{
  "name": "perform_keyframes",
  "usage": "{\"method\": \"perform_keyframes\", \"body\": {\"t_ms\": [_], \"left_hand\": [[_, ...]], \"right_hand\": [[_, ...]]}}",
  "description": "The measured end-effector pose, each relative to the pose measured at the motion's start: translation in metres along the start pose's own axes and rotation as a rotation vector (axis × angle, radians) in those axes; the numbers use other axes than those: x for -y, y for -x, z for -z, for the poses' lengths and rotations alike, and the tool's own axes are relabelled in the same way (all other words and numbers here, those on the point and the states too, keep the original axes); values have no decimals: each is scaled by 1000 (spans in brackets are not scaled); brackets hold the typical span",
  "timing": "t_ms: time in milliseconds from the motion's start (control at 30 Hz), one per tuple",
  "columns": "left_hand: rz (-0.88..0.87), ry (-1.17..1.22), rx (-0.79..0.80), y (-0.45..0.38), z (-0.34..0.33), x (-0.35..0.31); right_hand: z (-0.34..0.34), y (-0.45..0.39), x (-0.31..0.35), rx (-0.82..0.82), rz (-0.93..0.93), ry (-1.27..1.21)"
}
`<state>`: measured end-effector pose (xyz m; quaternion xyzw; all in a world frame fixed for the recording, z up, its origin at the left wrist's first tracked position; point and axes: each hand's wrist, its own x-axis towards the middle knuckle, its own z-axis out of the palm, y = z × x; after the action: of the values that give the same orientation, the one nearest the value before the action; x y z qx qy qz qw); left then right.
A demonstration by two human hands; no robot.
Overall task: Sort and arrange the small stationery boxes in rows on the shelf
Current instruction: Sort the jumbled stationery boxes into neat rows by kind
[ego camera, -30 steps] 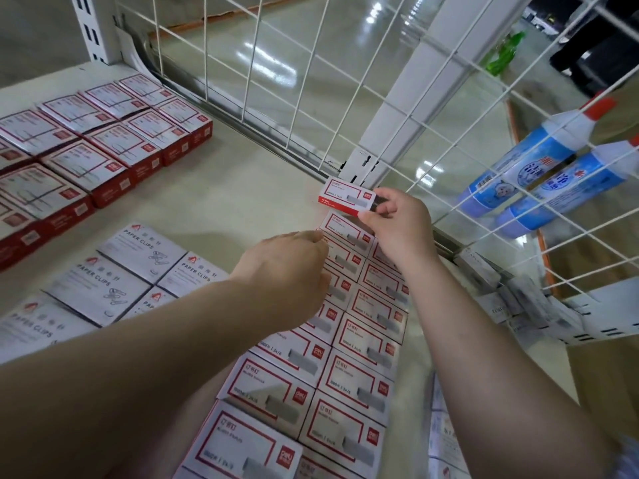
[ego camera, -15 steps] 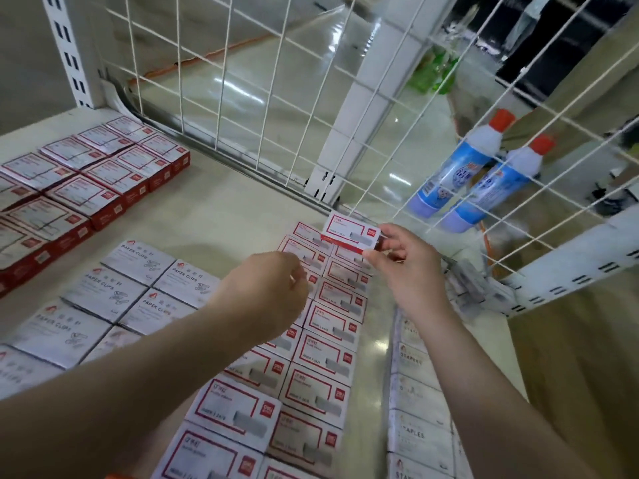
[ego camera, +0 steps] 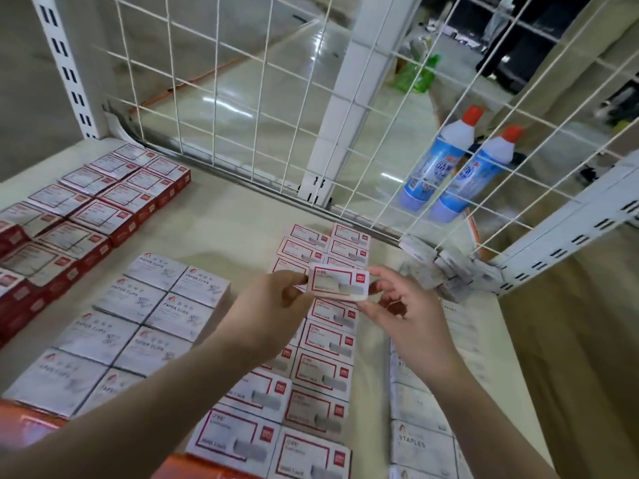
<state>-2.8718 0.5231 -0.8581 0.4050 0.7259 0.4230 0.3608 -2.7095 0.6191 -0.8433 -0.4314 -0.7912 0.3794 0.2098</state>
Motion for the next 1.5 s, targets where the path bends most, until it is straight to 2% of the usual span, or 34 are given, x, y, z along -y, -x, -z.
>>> {"method": "perform_keyframes", "body": {"t_ms": [467, 700, 967, 1200, 1367, 1500], "left_hand": [[-1, 58, -114, 7, 2, 3], [5, -23, -118, 4, 1, 8], [0, -11, -129, 4, 1, 7], [-12, -50, -126, -5, 1, 7], [-69, -302, -107, -16, 4, 4], [-134, -564, 18, -31, 8, 8]], "right_hand": [[-10, 15, 10, 24, 1, -22], [-10, 17, 11, 40, -9, -19], [-8, 14, 8, 62, -34, -17], [-9, 4, 0, 10, -46, 0], [-10, -15, -8, -49, -85, 5], [-12, -35, -8, -77, -92, 22]]}}
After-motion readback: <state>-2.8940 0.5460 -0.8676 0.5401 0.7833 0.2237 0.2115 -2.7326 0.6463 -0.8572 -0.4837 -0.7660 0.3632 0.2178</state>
